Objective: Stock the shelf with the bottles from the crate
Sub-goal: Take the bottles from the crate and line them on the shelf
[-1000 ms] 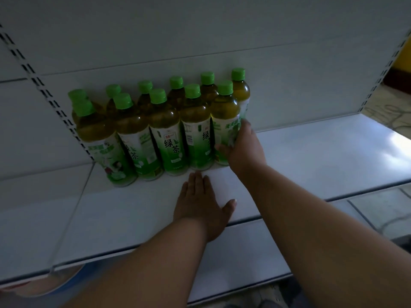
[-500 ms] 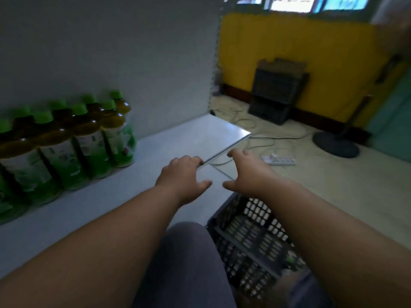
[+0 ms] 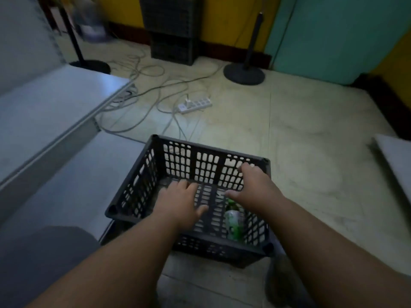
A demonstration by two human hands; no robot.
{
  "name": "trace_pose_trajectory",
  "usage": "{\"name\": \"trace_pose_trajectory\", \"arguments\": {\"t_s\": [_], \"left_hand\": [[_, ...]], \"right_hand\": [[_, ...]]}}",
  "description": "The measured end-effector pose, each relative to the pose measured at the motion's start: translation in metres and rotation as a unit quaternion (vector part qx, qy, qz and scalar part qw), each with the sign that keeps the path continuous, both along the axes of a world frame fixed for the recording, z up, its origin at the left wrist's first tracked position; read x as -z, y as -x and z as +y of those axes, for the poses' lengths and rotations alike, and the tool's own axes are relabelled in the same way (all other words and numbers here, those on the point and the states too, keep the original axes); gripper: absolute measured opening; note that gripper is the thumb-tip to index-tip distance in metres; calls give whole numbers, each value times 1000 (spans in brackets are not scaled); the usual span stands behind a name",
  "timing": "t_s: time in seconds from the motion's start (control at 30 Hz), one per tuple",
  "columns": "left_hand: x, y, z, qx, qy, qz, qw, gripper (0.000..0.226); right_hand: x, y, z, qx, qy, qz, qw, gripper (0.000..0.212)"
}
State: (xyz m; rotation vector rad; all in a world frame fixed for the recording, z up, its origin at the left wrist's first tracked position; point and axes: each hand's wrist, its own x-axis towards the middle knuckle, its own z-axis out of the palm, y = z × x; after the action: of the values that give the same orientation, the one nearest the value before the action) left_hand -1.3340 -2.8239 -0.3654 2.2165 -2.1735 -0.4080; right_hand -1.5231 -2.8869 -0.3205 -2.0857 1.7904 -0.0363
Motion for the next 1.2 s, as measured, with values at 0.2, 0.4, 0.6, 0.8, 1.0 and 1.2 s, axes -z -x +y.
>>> {"name": "trace_pose_trajectory", "arguments": {"t_s": [0.2,0.4,0.6,0.8,1.0,1.2], "left_hand": [[82,36,-36,-18,-63,-28,997,96],[116,41,-34,-8,-93,-4,996,103],[114,38,-32,10,-84,16,996,97],[115,40,-36,18,-92,17,995,97],[117,38,-37,10,-93,18,995,97],[121,38,-36,9,-88,22,996,96]], "right_hand": [[105,22,-46,63,-79,-37,994,72],[203,8,-76,109,-187,-26,976,81],[273,-16,-88,148,-268,14,952,97],[305,-19,-99,150,-347,-70,923,96],[309,-44,-110,111,-359,-76,924,80],[314,-34,-106,173,-362,-123,908,67]]}}
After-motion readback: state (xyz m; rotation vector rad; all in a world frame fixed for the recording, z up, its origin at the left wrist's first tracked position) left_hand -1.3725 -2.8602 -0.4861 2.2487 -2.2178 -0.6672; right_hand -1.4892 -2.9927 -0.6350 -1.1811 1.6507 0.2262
